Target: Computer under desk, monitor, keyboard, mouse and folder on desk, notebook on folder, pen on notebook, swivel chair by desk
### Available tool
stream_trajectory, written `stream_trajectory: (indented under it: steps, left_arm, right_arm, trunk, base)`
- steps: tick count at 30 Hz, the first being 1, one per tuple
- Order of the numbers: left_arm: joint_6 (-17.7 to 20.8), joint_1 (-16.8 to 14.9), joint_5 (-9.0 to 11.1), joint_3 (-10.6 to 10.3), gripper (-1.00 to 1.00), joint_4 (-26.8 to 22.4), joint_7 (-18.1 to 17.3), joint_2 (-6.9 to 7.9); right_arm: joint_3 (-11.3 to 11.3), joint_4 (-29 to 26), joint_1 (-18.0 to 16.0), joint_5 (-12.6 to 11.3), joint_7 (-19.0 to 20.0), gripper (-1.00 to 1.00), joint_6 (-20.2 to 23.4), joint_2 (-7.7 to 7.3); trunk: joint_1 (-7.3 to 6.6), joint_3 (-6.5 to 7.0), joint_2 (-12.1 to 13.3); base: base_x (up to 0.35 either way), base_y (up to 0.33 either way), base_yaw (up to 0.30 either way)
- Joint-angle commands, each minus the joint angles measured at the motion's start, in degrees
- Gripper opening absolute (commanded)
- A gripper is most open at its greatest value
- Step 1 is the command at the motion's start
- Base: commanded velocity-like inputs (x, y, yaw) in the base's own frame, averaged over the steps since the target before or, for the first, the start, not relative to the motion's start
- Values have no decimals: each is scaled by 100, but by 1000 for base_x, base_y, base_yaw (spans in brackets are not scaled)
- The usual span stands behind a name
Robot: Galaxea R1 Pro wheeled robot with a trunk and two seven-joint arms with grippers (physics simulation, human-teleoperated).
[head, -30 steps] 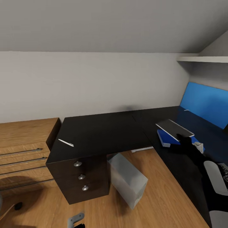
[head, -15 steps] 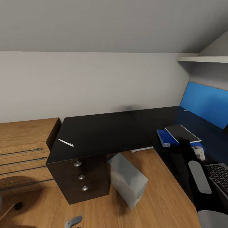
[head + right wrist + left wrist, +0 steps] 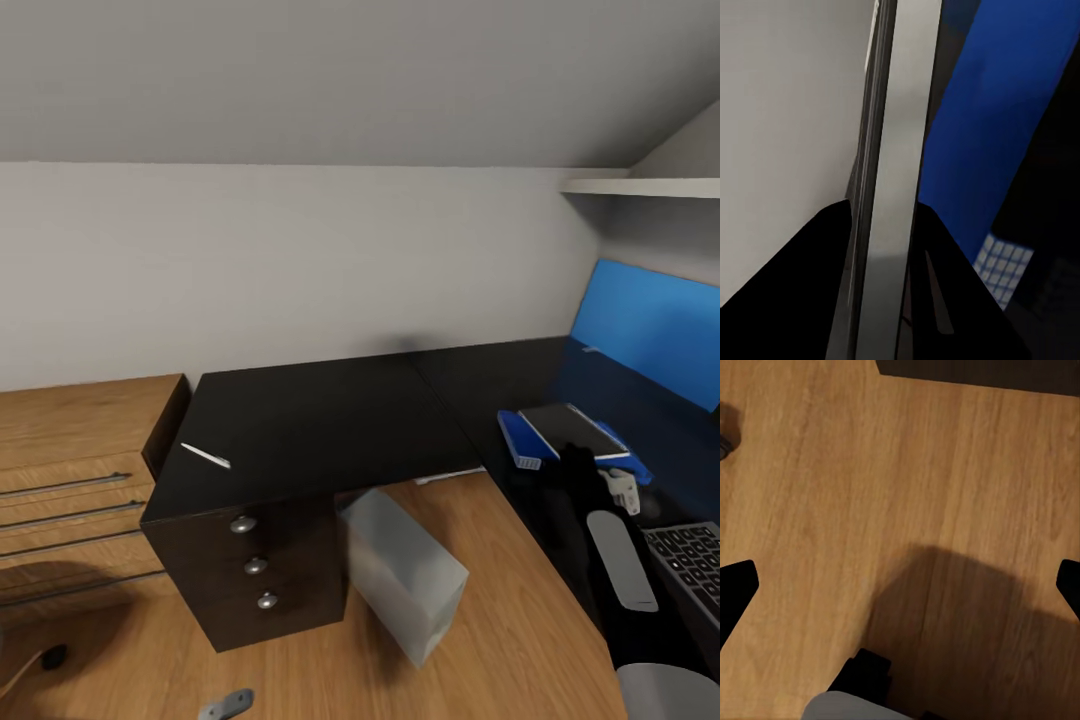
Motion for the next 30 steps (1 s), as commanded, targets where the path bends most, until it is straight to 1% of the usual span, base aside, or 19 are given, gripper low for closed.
stream_trajectory:
  steps: [1, 3, 4, 6, 9, 10, 12, 15, 17, 21, 30]
  left_arm:
    - [-23, -5, 62, -48, 100, -7, 16, 6]
    - [-23, -5, 64, -48, 100, -5, -12, 5]
    - [-22, -5, 65, -48, 100, -3, -37, 4]
    - [-17, -5, 61, -48, 100, 1, -66, 3]
    - [-16, -5, 60, -48, 100, 2, -73, 3]
    - [-16, -5, 59, -48, 100, 1, -75, 3]
    - [-15, -5, 59, -48, 100, 1, -78, 3]
    - [-17, -5, 59, -48, 100, 0, -79, 3]
    - [-21, -5, 74, -48, 100, 2, -89, 3]
    - [-16, -5, 82, -48, 100, 3, -89, 3]
    - [-15, -5, 84, -48, 100, 3, -89, 3]
  right_arm:
    - [5, 44, -6, -68, -18, -100, -28, -2]
    - [5, 91, -9, -90, -21, -100, -30, -2]
    - [5, 123, -11, -144, -23, -100, -29, -3]
    - [-5, 164, -13, -447, -25, -100, -29, -7]
    - [-8, 177, -17, -669, -26, -100, -31, -13]
    - [-10, 181, -16, -790, -26, -100, -33, -16]
    - [-11, 186, -18, -904, -26, -100, -38, -14]
    - [-12, 191, -18, -974, -43, -100, -43, -12]
    - [-29, 186, -19, -1019, -126, -100, -46, -22]
    - [-36, 182, -19, -1020, -150, -100, -46, -27]
    - [-40, 167, -17, -993, -186, -100, -61, -37]
  trunk:
    - [2, -5, -3]
    - [2, -5, -3]
    - [2, -5, -3]
    - [2, -5, -3]
    - [2, -5, -3]
    - [2, -5, -3]
    - [2, -5, -3]
    - [2, -5, -3]
    - [2, -5, -3]
    - [2, -5, -3]
    - [2, -5, -3]
  base:
    - [243, 0, 0]
    - [206, 0, 0]
    - [120, 0, 0]
    - [50, 0, 0]
    - [26, 0, 0]
    - [13, 0, 0]
    - [8, 0, 0]
    - [35, 0, 0]
    - [229, 0, 0]
    - [104, 0, 0]
    - [20, 0, 0]
